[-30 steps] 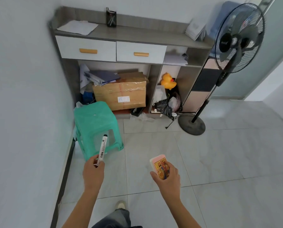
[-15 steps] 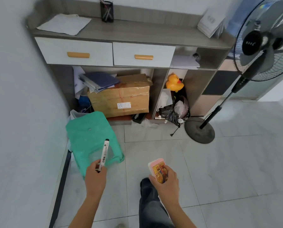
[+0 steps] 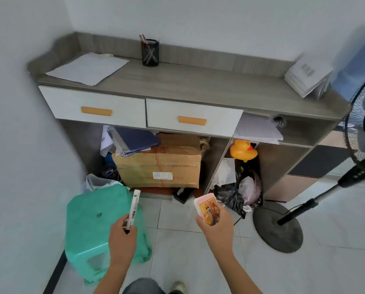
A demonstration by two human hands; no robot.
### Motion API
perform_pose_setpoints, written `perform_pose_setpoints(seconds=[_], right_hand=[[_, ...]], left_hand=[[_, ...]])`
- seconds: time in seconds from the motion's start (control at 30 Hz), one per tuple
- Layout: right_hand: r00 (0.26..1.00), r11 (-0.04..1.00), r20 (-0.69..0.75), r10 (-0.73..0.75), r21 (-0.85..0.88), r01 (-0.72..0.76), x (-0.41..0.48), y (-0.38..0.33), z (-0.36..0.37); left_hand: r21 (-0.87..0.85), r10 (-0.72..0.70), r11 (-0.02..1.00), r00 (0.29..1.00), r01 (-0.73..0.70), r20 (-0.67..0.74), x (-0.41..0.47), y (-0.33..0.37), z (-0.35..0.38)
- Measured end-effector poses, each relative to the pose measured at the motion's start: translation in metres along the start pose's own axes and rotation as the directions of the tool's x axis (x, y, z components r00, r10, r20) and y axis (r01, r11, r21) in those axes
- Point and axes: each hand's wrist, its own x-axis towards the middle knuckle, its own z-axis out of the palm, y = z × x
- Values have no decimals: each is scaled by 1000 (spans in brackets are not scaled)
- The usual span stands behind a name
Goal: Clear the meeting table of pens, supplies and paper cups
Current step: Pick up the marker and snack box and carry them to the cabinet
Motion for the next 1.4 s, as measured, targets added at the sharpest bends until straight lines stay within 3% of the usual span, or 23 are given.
perform_pose_setpoints(seconds=[0.23, 0.43, 0.53, 0.7, 0.9, 1.1, 1.27, 1.4], right_hand=[[977, 974, 77, -201, -93, 208, 84, -60, 12], [889, 886, -8, -458, -76, 456, 190, -167, 36], [856, 850, -16, -517, -129, 511, 254, -232, 57], [901, 849, 96, -424, -305, 432, 338, -304, 108], [929, 831, 185, -321, -416, 370, 378, -326, 156], [928, 799, 221, -301, -472, 372, 411, -357, 200], [933, 785, 158, -323, -506, 357, 430, -376, 232], [924, 784, 114, -364, -498, 371, 435, -371, 238]], left_hand=[[45, 6, 999, 985, 2, -174, 91, 47, -2], [-23, 238, 965, 911, -261, -337, 206, 153, -9], [19, 345, 933, 882, -358, -321, 277, 204, -4], [130, 448, 894, 871, -429, -202, 390, 264, 8], [320, 451, 857, 888, -405, -85, 481, 278, 33], [487, 513, 777, 850, -399, -122, 500, 270, 38], [495, 519, 772, 845, -399, -128, 503, 268, 40], [584, 565, 704, 817, -404, -116, 506, 264, 41]])
